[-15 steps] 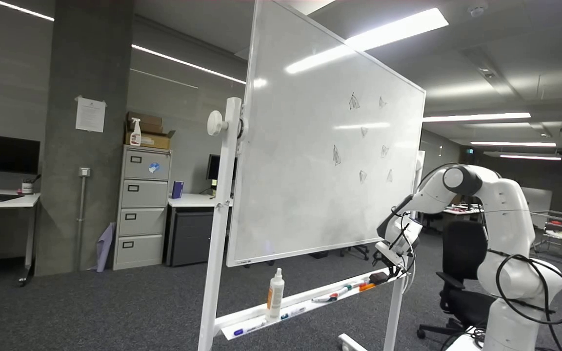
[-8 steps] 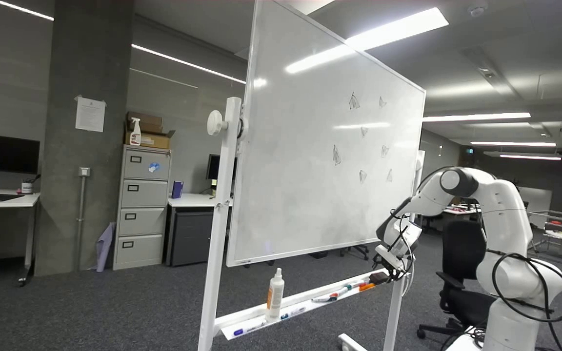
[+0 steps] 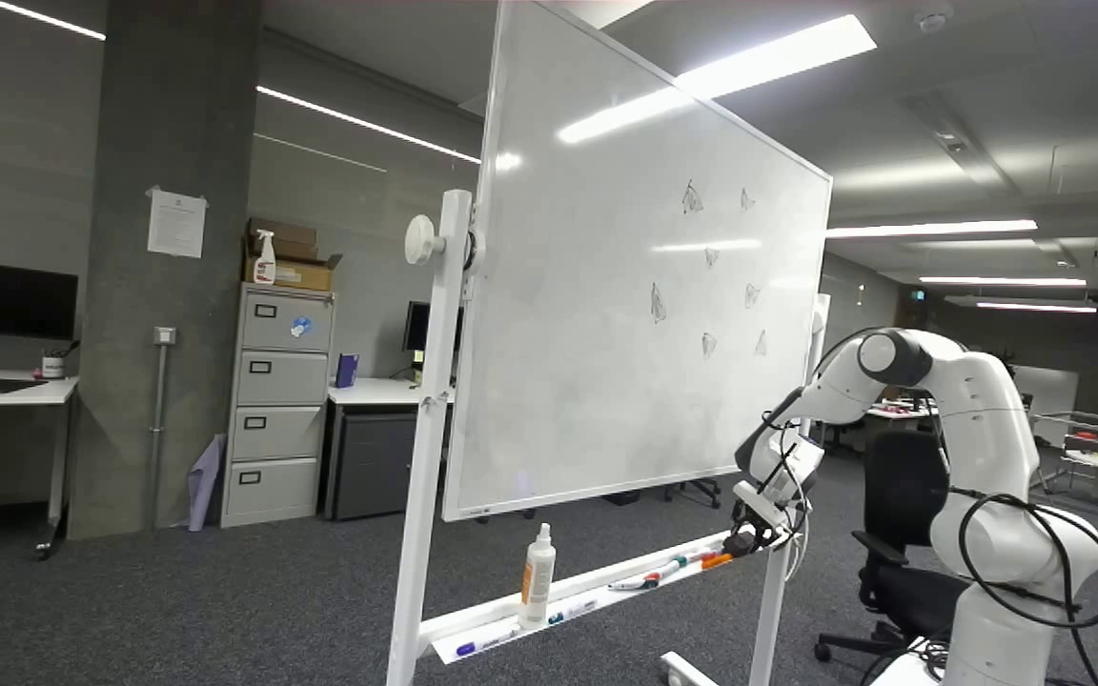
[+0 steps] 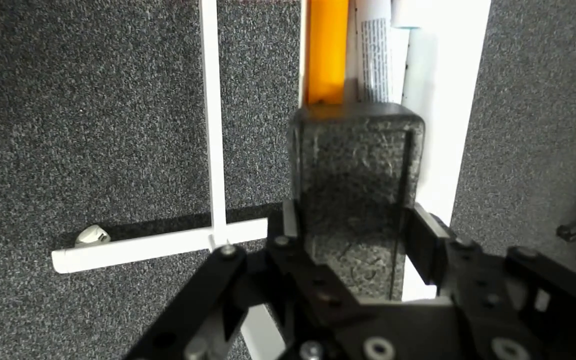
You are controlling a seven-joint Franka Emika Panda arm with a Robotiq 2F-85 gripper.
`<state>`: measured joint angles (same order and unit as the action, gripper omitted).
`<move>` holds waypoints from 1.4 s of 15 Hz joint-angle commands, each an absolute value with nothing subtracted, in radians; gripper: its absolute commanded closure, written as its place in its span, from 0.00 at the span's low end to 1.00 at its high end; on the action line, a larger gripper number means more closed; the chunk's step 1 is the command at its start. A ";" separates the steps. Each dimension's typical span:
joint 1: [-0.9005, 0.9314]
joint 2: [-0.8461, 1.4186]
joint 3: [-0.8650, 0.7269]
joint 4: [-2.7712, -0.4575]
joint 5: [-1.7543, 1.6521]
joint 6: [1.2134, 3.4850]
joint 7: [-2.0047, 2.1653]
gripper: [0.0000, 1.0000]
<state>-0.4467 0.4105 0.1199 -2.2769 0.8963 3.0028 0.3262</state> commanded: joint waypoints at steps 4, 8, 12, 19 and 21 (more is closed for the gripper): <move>-0.453 0.411 0.121 -2.273 0.902 3.027 0.313 0.70; -0.405 0.370 0.056 -2.313 0.854 3.023 0.392 0.70; -0.384 0.280 0.006 -2.379 0.830 2.982 0.412 0.70; -0.255 0.025 -0.210 -2.615 0.530 2.859 0.574 0.70; -0.231 -0.053 -0.279 -2.682 0.338 2.840 0.663 0.70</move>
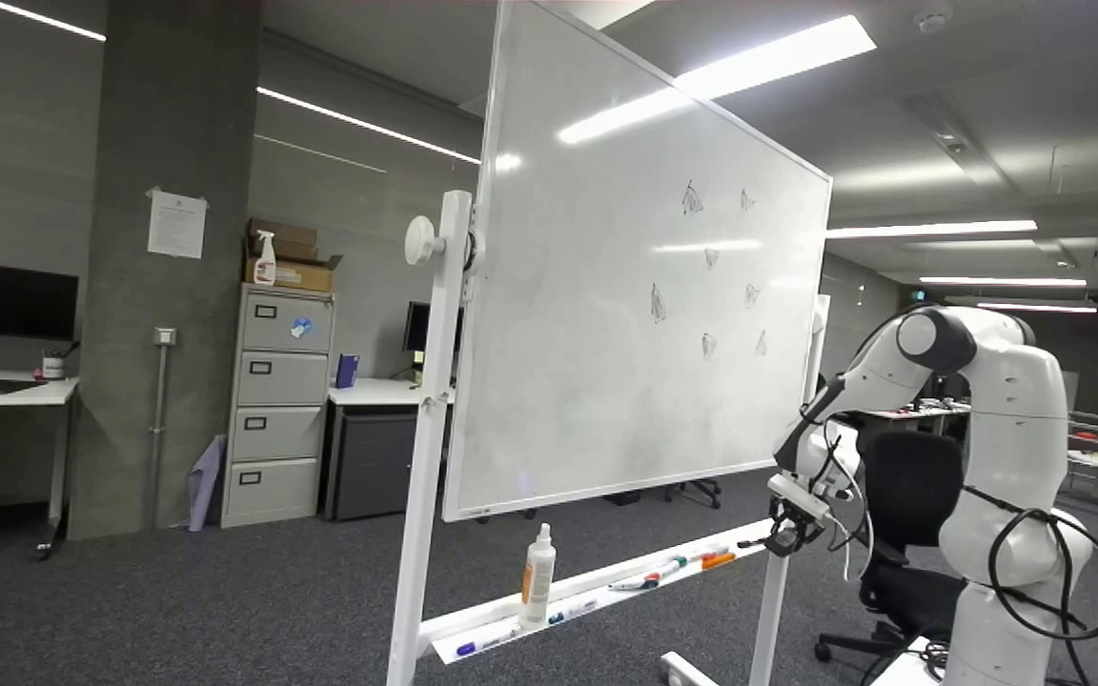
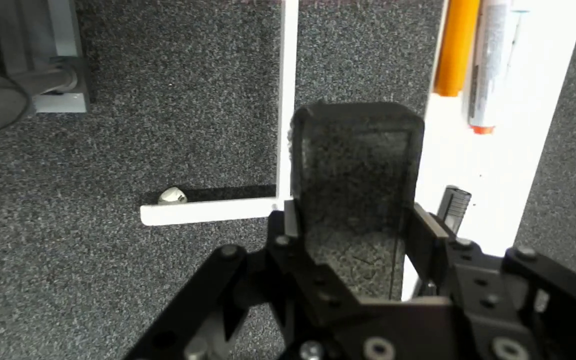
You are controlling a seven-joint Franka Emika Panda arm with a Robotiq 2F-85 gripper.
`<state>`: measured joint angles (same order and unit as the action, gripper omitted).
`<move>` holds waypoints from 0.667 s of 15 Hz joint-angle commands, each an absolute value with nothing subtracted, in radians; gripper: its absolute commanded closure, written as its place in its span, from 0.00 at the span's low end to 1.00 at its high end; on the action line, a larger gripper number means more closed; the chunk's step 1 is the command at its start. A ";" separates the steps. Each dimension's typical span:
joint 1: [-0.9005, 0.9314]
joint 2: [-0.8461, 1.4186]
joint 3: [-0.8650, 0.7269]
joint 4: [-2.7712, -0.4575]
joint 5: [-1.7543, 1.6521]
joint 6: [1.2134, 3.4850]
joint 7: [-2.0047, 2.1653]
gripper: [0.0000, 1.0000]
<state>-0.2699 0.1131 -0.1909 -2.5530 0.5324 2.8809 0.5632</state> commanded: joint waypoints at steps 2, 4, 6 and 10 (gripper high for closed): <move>-0.254 -0.124 -0.305 -2.728 0.159 2.837 0.708 0.70; -0.284 -0.244 -0.291 -2.784 0.041 2.840 0.706 0.70; -0.299 -0.339 -0.275 -2.813 -0.009 2.808 0.684 0.70; -0.364 -0.471 -0.180 -2.784 -0.024 2.704 0.616 0.70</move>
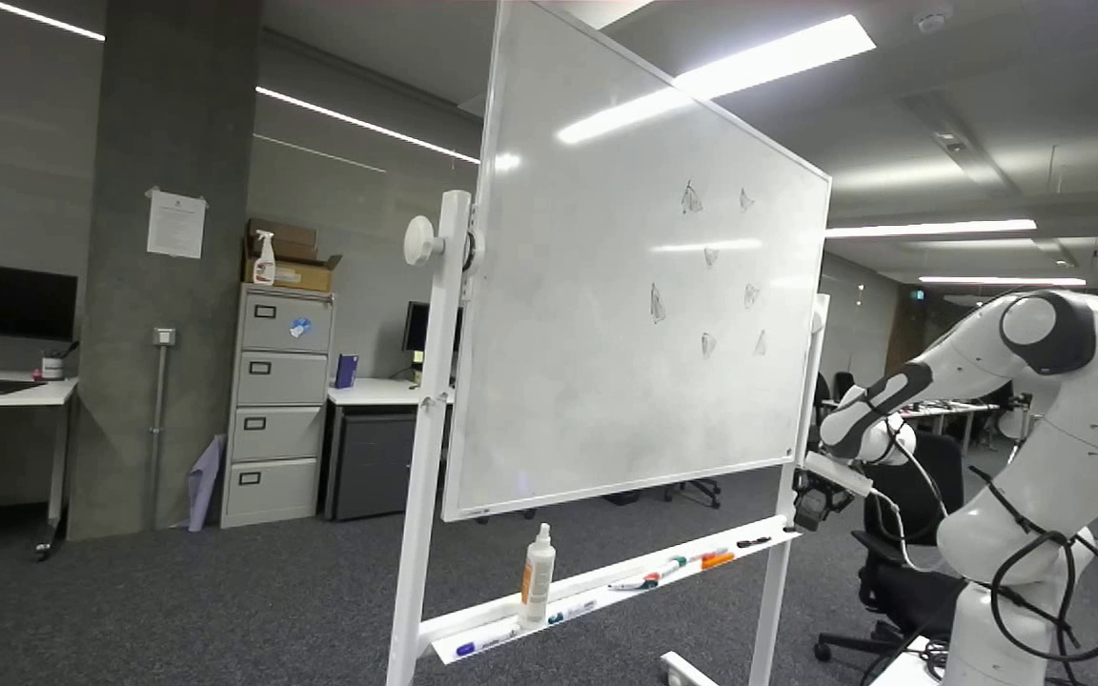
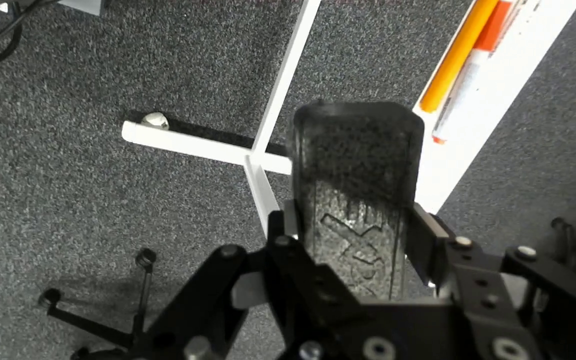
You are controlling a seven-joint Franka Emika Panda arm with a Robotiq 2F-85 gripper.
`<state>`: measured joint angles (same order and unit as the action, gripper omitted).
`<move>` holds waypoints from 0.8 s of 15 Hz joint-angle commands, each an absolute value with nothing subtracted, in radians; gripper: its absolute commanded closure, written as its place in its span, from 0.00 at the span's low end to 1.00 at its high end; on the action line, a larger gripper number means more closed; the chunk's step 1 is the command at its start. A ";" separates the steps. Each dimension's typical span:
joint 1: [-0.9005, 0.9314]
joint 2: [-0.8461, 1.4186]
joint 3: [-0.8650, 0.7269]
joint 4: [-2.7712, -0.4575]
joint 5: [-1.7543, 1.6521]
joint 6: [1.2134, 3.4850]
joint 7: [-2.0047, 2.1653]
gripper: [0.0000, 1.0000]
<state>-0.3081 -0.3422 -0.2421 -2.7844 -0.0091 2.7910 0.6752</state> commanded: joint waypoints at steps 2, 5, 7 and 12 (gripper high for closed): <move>-0.381 -0.533 -0.144 -2.774 -0.027 2.667 0.574 0.70; -0.438 -0.610 -0.070 -2.777 -0.083 2.670 0.538 0.70; -0.451 -0.651 -0.042 -2.771 -0.096 2.692 0.506 0.70; -0.435 -0.758 -0.015 -2.783 -0.087 2.774 0.410 0.70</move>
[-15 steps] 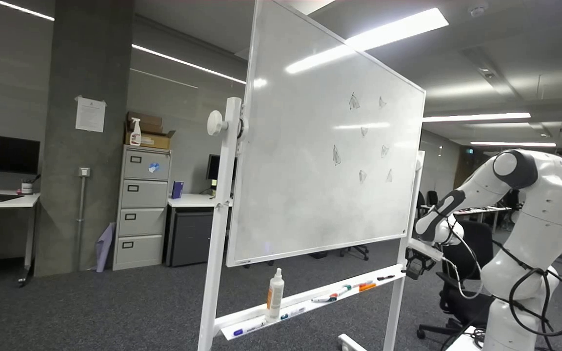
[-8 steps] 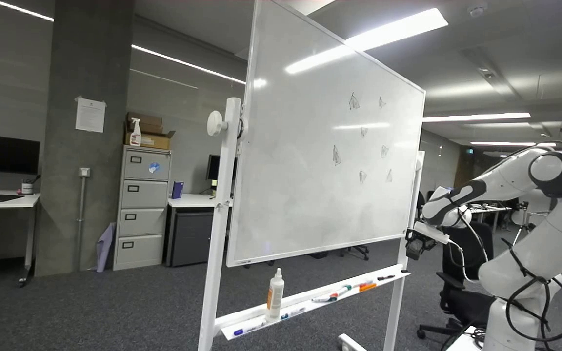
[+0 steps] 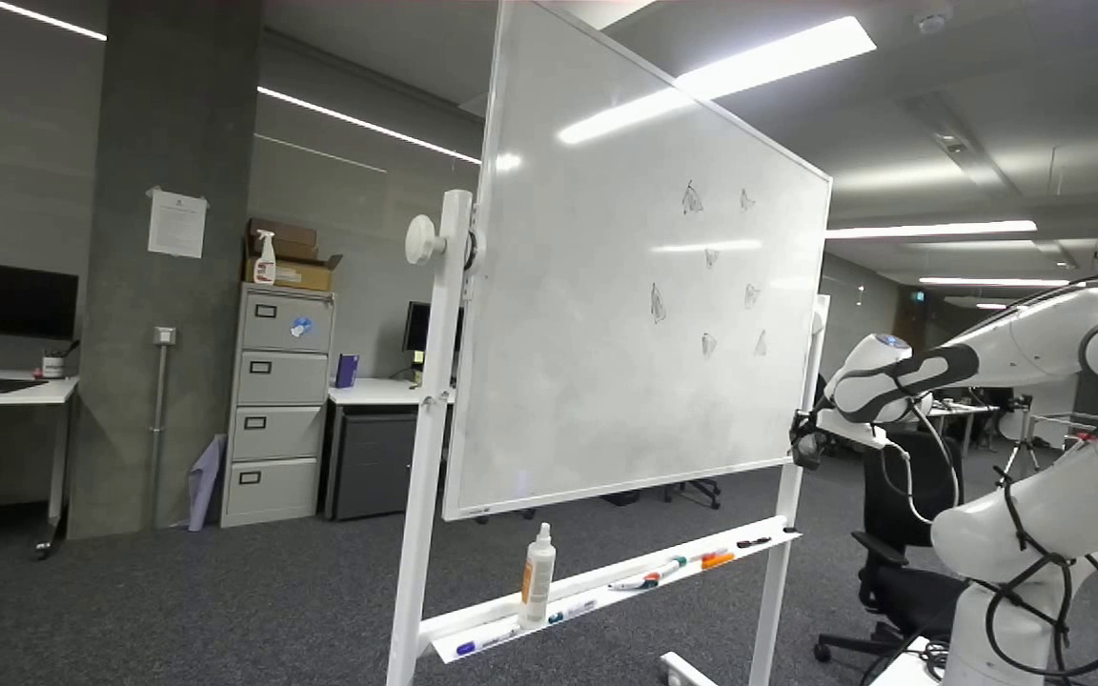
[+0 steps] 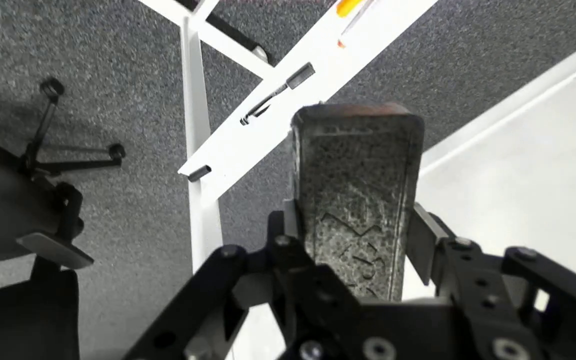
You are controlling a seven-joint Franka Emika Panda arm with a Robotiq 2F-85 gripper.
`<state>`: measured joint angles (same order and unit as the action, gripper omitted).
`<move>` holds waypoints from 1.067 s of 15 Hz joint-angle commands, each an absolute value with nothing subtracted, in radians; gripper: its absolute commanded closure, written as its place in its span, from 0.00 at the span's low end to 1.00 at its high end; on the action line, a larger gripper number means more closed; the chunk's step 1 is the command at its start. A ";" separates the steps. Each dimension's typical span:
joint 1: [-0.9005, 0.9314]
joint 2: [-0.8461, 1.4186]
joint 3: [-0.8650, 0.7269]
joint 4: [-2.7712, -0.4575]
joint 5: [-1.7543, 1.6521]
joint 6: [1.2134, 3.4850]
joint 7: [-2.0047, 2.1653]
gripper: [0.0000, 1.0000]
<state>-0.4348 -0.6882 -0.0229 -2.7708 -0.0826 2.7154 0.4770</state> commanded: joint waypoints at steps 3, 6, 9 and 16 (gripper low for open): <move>-0.408 -0.790 -0.021 -2.779 -0.069 2.875 0.347 0.70; -0.408 -0.797 -0.004 -2.773 -0.079 2.990 0.284 0.70; -0.391 -0.804 0.004 -2.774 -0.070 3.120 0.222 0.70; -0.355 -0.814 0.005 -2.771 -0.027 3.173 0.178 0.45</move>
<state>-0.3525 -0.8141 -0.0053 -2.7712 -0.0695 3.1738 0.2111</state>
